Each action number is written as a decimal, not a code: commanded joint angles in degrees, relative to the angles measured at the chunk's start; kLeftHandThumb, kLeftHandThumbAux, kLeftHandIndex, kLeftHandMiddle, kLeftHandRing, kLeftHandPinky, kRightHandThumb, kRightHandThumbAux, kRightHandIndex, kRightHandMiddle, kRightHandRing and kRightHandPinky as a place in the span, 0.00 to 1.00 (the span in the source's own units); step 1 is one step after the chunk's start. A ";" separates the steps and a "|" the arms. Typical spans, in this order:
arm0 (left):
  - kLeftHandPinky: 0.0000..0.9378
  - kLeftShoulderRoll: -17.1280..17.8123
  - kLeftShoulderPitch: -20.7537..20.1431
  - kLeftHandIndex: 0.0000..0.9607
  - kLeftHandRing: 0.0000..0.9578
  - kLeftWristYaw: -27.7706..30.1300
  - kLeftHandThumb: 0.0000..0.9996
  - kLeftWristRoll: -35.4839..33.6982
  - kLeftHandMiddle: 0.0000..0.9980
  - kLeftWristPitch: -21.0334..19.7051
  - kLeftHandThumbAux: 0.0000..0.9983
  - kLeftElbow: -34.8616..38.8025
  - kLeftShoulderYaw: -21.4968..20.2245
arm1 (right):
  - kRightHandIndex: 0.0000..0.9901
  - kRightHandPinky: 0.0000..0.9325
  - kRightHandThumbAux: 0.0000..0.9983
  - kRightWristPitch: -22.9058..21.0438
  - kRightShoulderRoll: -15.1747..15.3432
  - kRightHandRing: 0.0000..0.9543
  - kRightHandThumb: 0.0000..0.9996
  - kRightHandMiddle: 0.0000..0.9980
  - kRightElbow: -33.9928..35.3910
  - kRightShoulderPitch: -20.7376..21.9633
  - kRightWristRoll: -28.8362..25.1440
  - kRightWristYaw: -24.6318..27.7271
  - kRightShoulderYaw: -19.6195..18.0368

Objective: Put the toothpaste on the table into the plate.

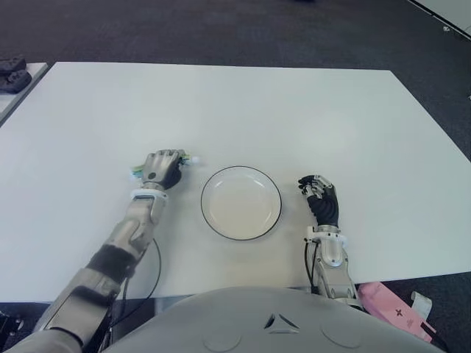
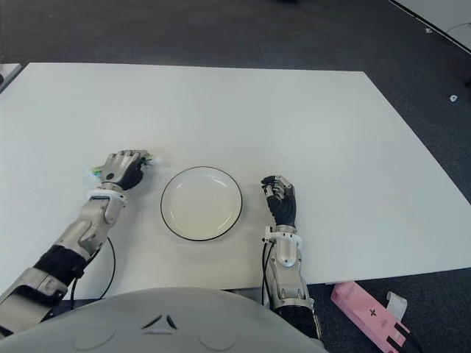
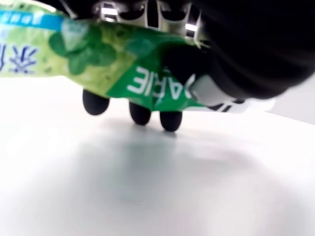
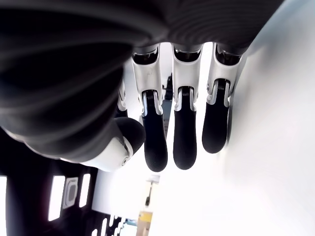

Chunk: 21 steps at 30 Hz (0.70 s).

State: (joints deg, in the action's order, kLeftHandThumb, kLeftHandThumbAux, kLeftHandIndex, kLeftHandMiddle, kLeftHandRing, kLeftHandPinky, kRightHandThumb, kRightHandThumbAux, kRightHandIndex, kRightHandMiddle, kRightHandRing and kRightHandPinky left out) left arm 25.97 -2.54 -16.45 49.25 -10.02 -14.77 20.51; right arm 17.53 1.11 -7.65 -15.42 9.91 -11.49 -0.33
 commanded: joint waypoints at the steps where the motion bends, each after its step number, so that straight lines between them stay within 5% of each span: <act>1: 0.88 1.70 2.59 0.41 0.88 1.86 0.85 1.65 0.54 -2.96 0.67 5.92 -1.63 | 0.42 0.46 0.74 -1.14 -0.51 0.47 0.70 0.47 -0.49 0.24 -0.12 0.19 0.27; 11: 0.92 3.50 5.10 0.41 0.91 -2.40 0.85 4.55 0.55 -0.41 0.67 18.05 -3.58 | 0.42 0.47 0.74 -0.73 -0.60 0.47 0.70 0.47 -1.09 0.61 -0.02 0.08 0.36; 21: 0.92 3.24 6.86 0.42 0.93 -2.44 0.86 0.71 0.55 8.79 0.67 25.70 -5.48 | 0.42 0.47 0.74 -1.37 -0.67 0.47 0.70 0.46 -0.75 0.72 0.57 0.04 0.69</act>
State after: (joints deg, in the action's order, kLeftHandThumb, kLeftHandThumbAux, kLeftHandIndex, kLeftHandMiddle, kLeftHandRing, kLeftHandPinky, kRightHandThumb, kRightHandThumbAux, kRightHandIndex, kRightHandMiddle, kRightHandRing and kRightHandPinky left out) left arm 29.35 3.45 -18.85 51.14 -3.40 9.71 15.89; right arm 17.41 0.58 -8.03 -14.90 10.11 -11.49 0.07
